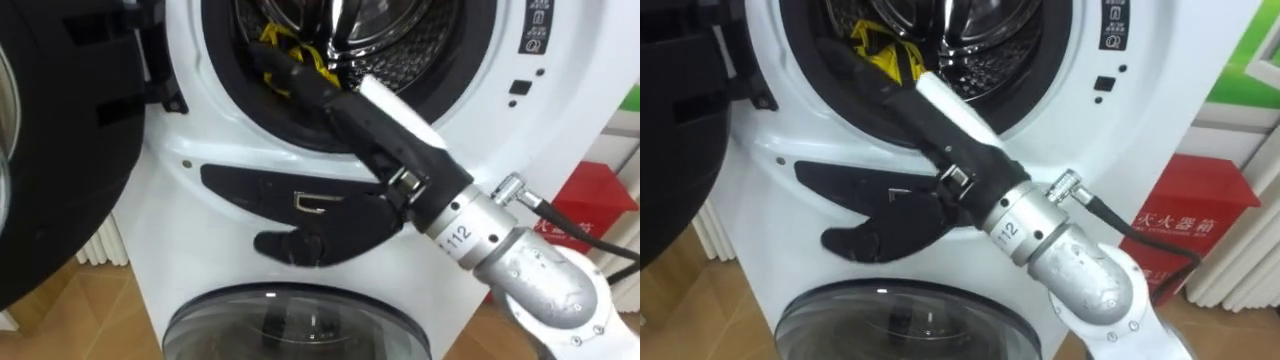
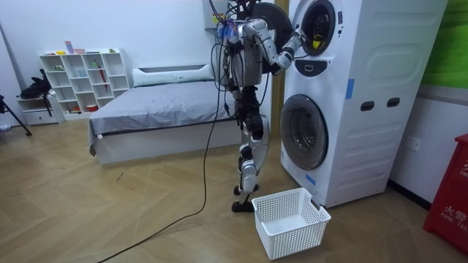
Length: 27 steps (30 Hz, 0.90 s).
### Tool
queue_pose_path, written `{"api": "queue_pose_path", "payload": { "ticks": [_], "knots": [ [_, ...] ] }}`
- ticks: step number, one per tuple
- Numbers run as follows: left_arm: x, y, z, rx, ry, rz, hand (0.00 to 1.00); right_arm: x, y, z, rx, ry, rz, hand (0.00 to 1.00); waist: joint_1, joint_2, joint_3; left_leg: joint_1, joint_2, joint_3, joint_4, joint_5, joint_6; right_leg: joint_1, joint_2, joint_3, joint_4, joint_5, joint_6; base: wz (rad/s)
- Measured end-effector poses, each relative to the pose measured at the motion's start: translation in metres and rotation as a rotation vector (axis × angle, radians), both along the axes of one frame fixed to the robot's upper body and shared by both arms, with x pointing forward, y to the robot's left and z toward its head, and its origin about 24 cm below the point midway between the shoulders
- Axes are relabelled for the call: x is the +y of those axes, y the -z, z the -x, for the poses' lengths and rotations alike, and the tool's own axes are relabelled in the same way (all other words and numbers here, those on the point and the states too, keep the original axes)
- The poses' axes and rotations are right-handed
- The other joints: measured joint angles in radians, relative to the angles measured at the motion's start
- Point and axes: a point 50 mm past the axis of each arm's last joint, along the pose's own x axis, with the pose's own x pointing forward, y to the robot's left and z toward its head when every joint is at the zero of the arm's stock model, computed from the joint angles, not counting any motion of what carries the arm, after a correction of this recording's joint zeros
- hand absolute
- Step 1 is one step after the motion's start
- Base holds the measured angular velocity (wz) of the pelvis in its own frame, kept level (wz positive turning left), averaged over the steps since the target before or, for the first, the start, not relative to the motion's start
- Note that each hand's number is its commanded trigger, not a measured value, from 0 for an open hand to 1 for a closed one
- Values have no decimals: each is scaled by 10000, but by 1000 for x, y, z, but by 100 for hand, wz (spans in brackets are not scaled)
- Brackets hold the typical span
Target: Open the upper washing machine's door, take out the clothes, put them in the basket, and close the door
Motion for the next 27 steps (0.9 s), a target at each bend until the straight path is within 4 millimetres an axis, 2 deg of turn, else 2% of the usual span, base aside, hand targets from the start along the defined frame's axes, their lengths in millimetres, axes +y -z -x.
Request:
{"api": "queue_pose_path", "payload": {
  "ticks": [5,9,12,14,16,19,22,27],
  "knots": [
    [2,-1,0,-113,-11,13,0,5,-6,9,137,-1122,-314,0,134,-23,-15,12,-16,74,3,-109,24,-2,-10,64,-21,-40,63,-3],
    [2,-1,-3,-213,39,20,0,7,-12,12,-289,-1233,-440,0,171,-18,-12,15,-24,68,2,-137,28,75,-24,28,-20,-59,95,2],
    [0,-1,-7,-290,62,49,0,7,-12,11,-511,-910,-262,0,158,23,25,88,-13,51,8,-144,39,150,-40,18,-7,-61,100,1],
    [-1,1,-4,-168,21,123,0,4,-14,10,-836,-464,-47,0,82,59,72,70,-20,32,60,-165,60,151,-51,0,7,-67,110,0],
    [-4,2,0,-34,-63,183,0,-2,-17,8,-1103,-30,35,0,-14,63,74,10,-43,-6,107,-183,71,93,-67,-11,-6,-87,138,4],
    [-6,4,11,158,-431,252,0,-21,-31,7,-2014,1182,108,0,-213,28,49,9,-184,-144,101,-192,98,123,-137,-106,-15,-127,197,11],
    [0,3,19,220,-897,144,0,-38,-39,3,-2693,2632,58,0,-264,-56,-11,56,-181,-156,92,-223,149,172,-158,-108,-22,-145,228,4],
    [1,2,20,222,-931,116,0,-45,-42,1,-3339,3731,336,0,-277,-68,4,119,-176,-159,75,-229,155,257,-162,-95,25,-142,234,-1]
  ]
}}
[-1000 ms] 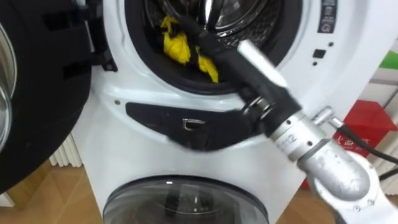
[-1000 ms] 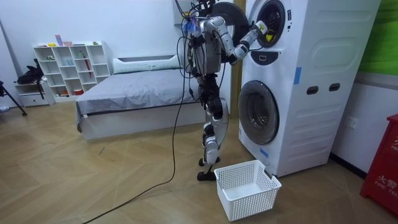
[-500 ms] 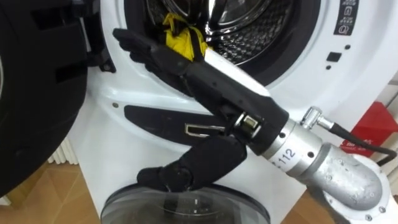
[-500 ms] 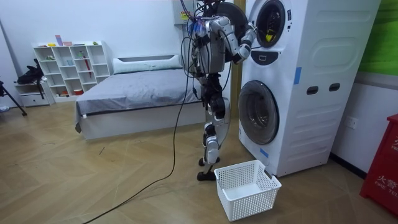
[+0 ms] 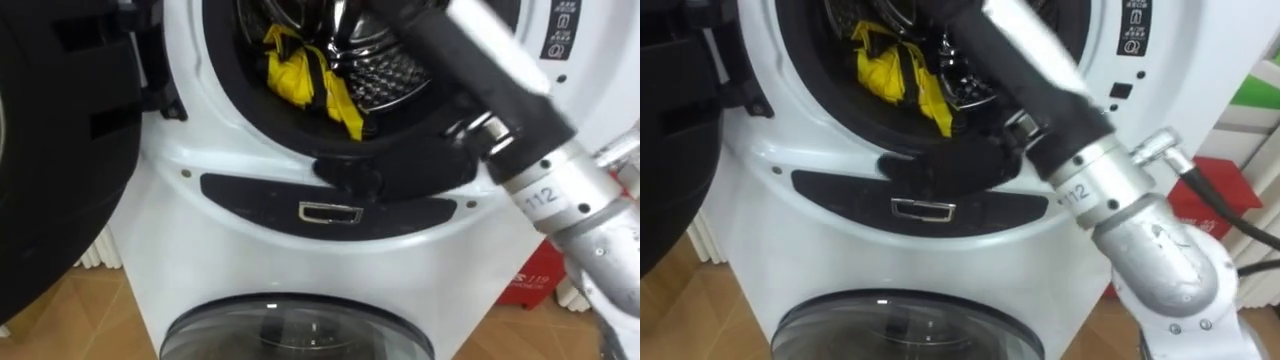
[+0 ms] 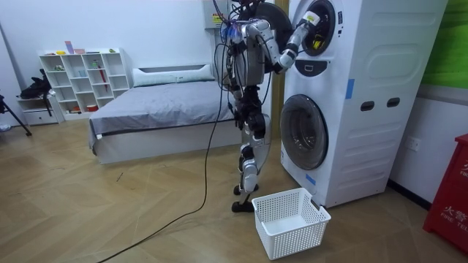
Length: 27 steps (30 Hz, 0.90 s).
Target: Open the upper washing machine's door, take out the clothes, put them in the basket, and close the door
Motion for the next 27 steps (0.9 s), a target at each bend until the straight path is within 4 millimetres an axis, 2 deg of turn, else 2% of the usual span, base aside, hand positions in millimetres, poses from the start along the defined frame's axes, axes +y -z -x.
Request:
{"api": "queue_pose_path", "payload": {
  "ticks": [2,4,9,14,16,19,21,24,27],
  "knots": [
    [-1,0,-2,-43,21,14,0,-1,-4,-1,-310,370,445,0,-3,-1,37,17,20,-4,7,-8,-1,-7,13,5,13,0,0,0],
    [-1,0,-6,-162,56,2,0,-2,-11,-4,-645,576,755,0,-69,-8,40,9,34,-11,17,-16,-4,-47,10,2,33,-2,3,0],
    [3,-4,-10,-309,131,-233,0,-6,-31,-16,-1345,1248,1685,0,105,-158,5,6,-8,-25,18,-14,0,38,-6,-23,-28,-4,2,2],
    [7,-5,-5,-101,-19,-376,0,-10,-31,-32,-873,1617,1729,0,189,-291,74,110,-38,-250,9,-20,9,234,-21,-253,-23,-32,52,13],
    [8,-5,-3,-58,-22,-384,0,-12,-32,-36,-805,1490,1720,0,193,-299,77,118,-26,-261,7,-17,5,257,-11,-278,-21,-32,51,2],
    [8,-5,-1,-16,-37,-386,0,-15,-33,-43,-688,1466,1772,0,256,-343,135,87,-11,-271,22,-30,-29,285,29,-284,-9,-32,51,0],
    [7,-5,-2,-10,-36,-371,0,-17,-30,-46,-555,1501,1800,0,298,-376,139,78,-10,-278,93,-47,-56,274,50,-294,0,-33,49,0],
    [8,-6,-4,-80,-21,-414,0,-18,-27,-51,-369,1670,1847,0,335,-471,147,33,-34,-332,190,-49,-61,220,26,-371,5,-119,-93,5],
    [10,-6,-4,-80,-7,-469,0,-17,-22,-55,-425,1958,2113,0,398,-548,115,72,-21,-335,172,-9,-109,182,35,-376,37,-119,-115,0]
  ]
}}
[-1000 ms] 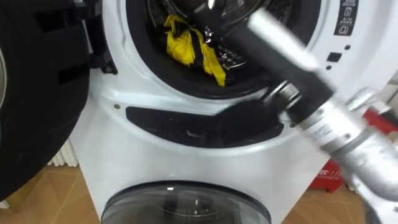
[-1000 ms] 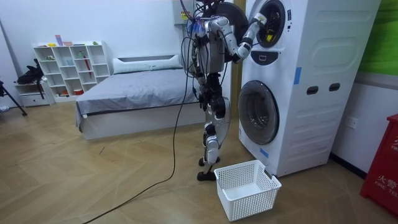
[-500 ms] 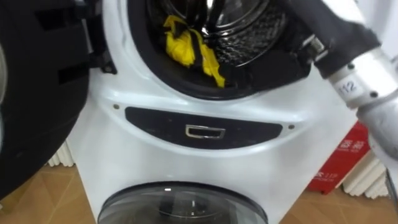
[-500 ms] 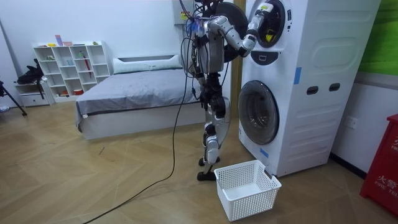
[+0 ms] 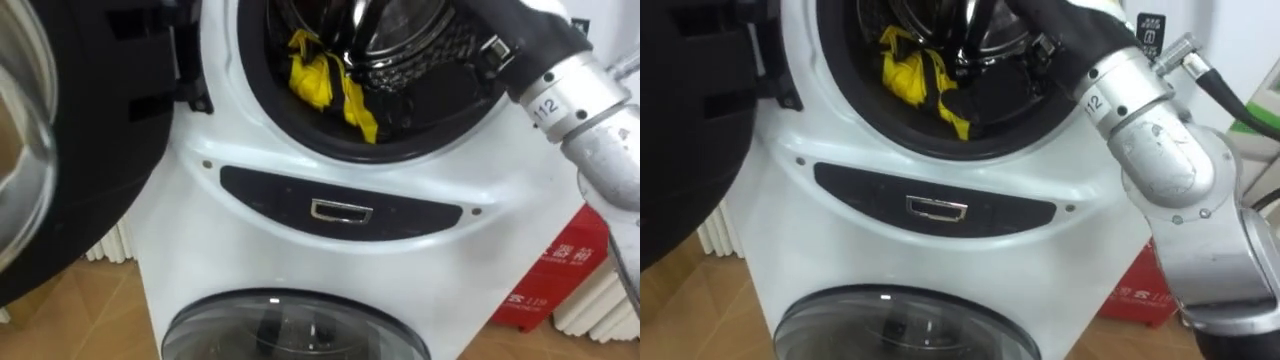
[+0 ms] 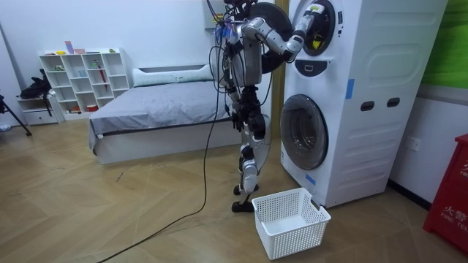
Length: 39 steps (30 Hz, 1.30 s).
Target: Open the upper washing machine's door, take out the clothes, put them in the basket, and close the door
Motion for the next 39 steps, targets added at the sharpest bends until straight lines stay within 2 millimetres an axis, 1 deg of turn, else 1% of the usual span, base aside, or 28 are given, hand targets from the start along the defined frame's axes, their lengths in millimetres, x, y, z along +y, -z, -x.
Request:
{"api": "queue_pose_path", "payload": {
  "ticks": [3,4,5,6,7,8,10,11,12,14,17,19,24,28,30,32,35,36,37,38,39],
  "knots": [
    [0,0,-3,-42,79,4,0,2,4,-7,28,169,104,0,92,-35,-23,18,14,-8,16,65,-33,-16,12,-14,26,4,-33,0],
    [0,-1,-5,-53,144,17,0,6,5,-14,156,313,374,0,110,-63,-22,20,16,-16,12,105,-44,-51,12,-16,81,-13,-62,3],
    [0,-2,-9,-145,238,-7,0,8,8,-26,615,569,604,0,211,-134,-10,10,17,-43,11,124,-60,-78,15,-35,119,-29,-85,7],
    [1,-2,-11,-205,292,-30,0,7,12,-32,944,783,695,0,286,-188,-15,-7,15,-73,11,129,-67,-83,16,-71,113,-33,-92,16],
    [2,-3,-15,-273,383,-62,0,2,20,-41,1522,1236,895,0,442,-315,-62,-70,-4,-172,22,132,-73,-100,14,-166,86,-40,-97,20],
    [3,-4,-18,-316,410,-58,0,-1,27,-45,1970,1525,1023,0,603,-422,-91,-137,-23,-231,32,128,-73,-116,10,-221,53,-45,-93,21],
    [2,-3,-17,-247,411,-29,0,-2,33,-49,2418,1603,1220,0,745,-458,-105,-227,-81,-351,45,111,-49,-86,-17,-354,-35,-36,-82,25],
    [2,-3,-16,-187,382,-43,0,0,34,-52,2592,1569,1364,0,734,-446,-96,-283,-138,-484,48,107,-40,-76,-49,-475,-48,-48,-57,30],
    [3,-4,-16,-171,365,-63,0,0,33,-53,2635,1585,1402,0,754,-439,-91,-307,-145,-514,46,103,-34,-88,-56,-506,-48,-53,-46,23],
    [8,-5,-13,2,307,-208,0,2,25,-58,2721,1545,1567,0,735,-376,-41,-319,-155,-613,8,98,-26,-49,-65,-681,-49,-55,-33,13],
    [11,-6,-16,-33,329,-276,0,6,27,-58,2805,1417,1783,0,783,-330,-5,-261,-155,-636,-46,99,-28,-26,-59,-727,-39,-63,-11,3],
    [11,-6,-17,-50,330,-282,0,10,27,-59,2801,1340,1955,0,872,-325,-1,-140,-134,-551,-203,125,-68,-5,-52,-695,-41,-66,-5,-11],
    [9,-6,-21,-91,522,-263,0,13,33,-60,2798,1650,2584,0,1003,-302,18,8,-109,-532,-271,122,-76,139,-33,-693,-42,-67,-5,-2],
    [8,-6,-24,-153,567,-259,0,17,36,-60,2612,1853,3231,0,1023,-301,20,-31,-121,-515,-215,113,-64,135,-43,-628,-37,-67,-6,0],
    [8,-6,-25,-177,577,-268,0,17,37,-60,2571,1990,3530,0,1077,-300,21,-49,-125,-481,-194,110,-59,106,-46,-573,-33,-66,-7,-5],
    [9,-7,-26,-175,557,-283,0,17,38,-60,2623,2155,3824,0,1209,-300,21,-47,-142,-433,-192,106,-48,92,-52,-475,-68,-69,-12,-6],
    [9,-8,-28,-159,540,-313,0,17,35,-58,2587,2394,4163,0,1262,-305,19,-119,-178,-470,-166,103,-36,49,-69,-497,-75,-76,-7,4],
    [9,-8,-28,-162,539,-303,0,16,35,-58,2607,2420,4206,7,1258,-305,19,-134,-186,-484,-148,104,-34,49,-78,-540,-80,-75,-7,8],
    [9,-8,-29,-134,519,-269,0,15,35,-58,2723,2413,4227,36,1255,-306,18,-136,-196,-497,-140,113,-24,60,-99,-624,-78,-76,-2,8],
    [9,-7,-28,-55,475,-234,0,14,34,-59,2868,2430,4231,92,1257,-306,18,-130,-206,-528,-131,113,-22,81,-106,-688,-81,-79,5,7],
    [9,-7,-28,-17,459,-222,0,14,34,-59,2952,2443,4230,100,1245,-306,18,-128,-211,-546,-105,114,-22,88,-108,-703,-83,-82,8,7]
  ]
}}
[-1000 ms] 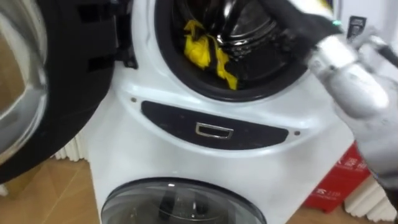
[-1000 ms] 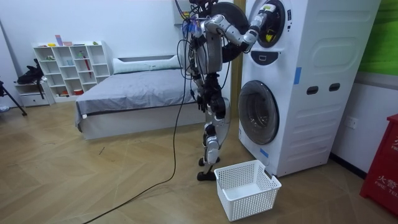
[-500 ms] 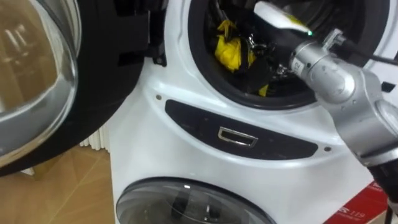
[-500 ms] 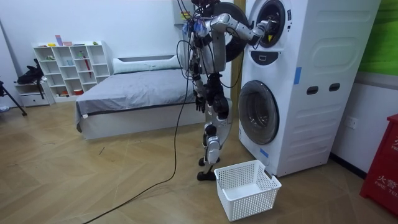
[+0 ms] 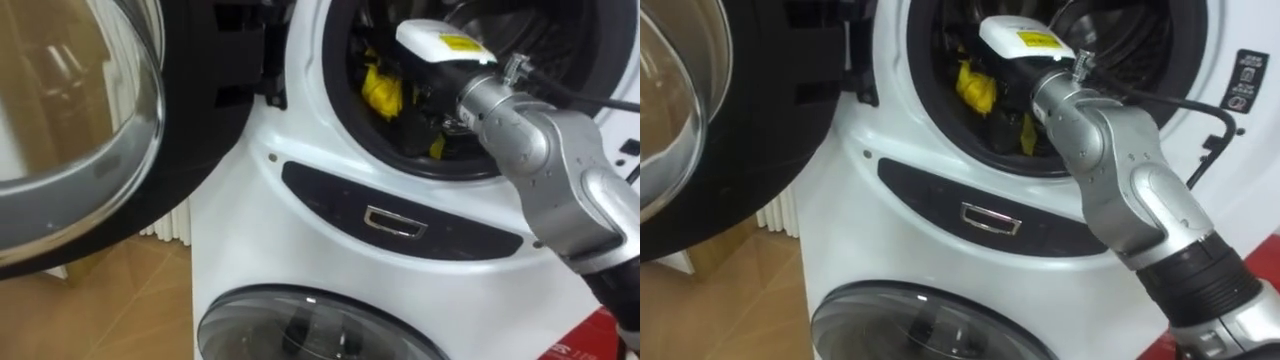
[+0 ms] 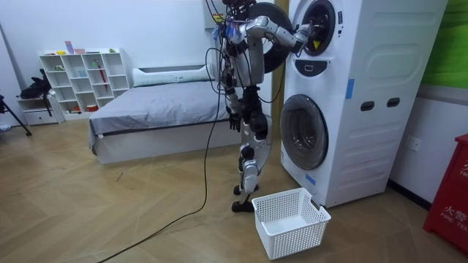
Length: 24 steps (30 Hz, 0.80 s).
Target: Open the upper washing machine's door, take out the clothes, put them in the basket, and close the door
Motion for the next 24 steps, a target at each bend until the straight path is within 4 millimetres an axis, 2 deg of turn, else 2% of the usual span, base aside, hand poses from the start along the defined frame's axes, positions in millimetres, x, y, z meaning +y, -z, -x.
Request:
{"api": "queue_pose_path", "payload": {
  "ticks": [3,5,9,13,19,24],
  "knots": [
    [0,0,-3,89,-49,8,0,-4,1,-3,467,228,65,100,-6,2,4,0,2,-40,94,-8,8,58,9,-20,-9,-1,1,6],
    [1,0,-3,181,-91,18,0,-10,8,-6,891,558,77,100,7,-24,33,145,-23,-112,93,-14,11,269,10,-63,-118,0,1,8],
    [1,-1,-4,266,-124,-17,0,-20,19,-10,1421,1222,-20,100,26,-23,40,242,-97,-254,97,-37,28,433,-7,-172,-150,-33,41,15],
    [2,-1,-8,274,-122,-31,0,-37,28,-15,1464,2260,131,100,278,44,92,296,-129,-275,115,-58,65,501,-54,-254,-154,-24,85,2],
    [1,-1,-11,253,76,-85,0,-36,25,-15,1331,2263,151,100,275,72,105,312,-144,-239,89,-85,104,501,-73,-256,-136,-46,133,-2],
    [-5,0,-17,175,432,18,0,-32,23,-13,1132,2040,111,100,253,177,120,408,-108,-173,-99,-85,101,486,-64,-187,-93,-38,145,-6]
  ]
}}
